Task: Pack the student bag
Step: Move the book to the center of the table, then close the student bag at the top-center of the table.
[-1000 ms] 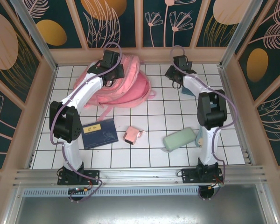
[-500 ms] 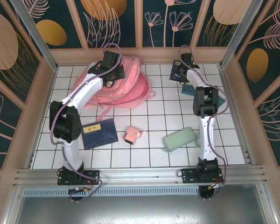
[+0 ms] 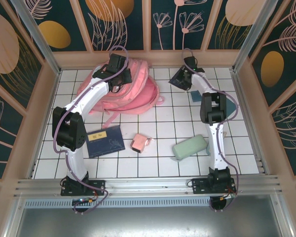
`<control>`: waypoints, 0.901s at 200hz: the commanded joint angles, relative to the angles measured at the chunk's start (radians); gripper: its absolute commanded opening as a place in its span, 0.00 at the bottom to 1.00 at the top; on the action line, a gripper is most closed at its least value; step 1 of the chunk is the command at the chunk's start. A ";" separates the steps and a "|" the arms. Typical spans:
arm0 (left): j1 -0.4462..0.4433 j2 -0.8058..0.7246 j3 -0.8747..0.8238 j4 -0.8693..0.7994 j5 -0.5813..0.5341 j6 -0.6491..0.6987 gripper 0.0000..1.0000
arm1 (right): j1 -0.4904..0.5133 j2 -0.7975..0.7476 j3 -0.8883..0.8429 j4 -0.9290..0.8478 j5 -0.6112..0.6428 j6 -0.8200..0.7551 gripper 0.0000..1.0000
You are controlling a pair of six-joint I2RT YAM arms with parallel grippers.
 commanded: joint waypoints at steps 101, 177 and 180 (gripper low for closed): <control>0.018 0.017 -0.011 -0.043 -0.080 -0.007 0.00 | 0.135 -0.421 -0.786 -0.002 -0.064 -0.075 0.00; 0.018 0.046 -0.004 -0.036 0.020 -0.047 0.17 | 0.066 -0.674 -1.055 0.065 -0.078 -0.167 0.02; 0.018 0.044 -0.005 -0.032 0.031 -0.051 0.20 | 0.067 -0.682 -1.057 0.071 -0.082 -0.166 0.04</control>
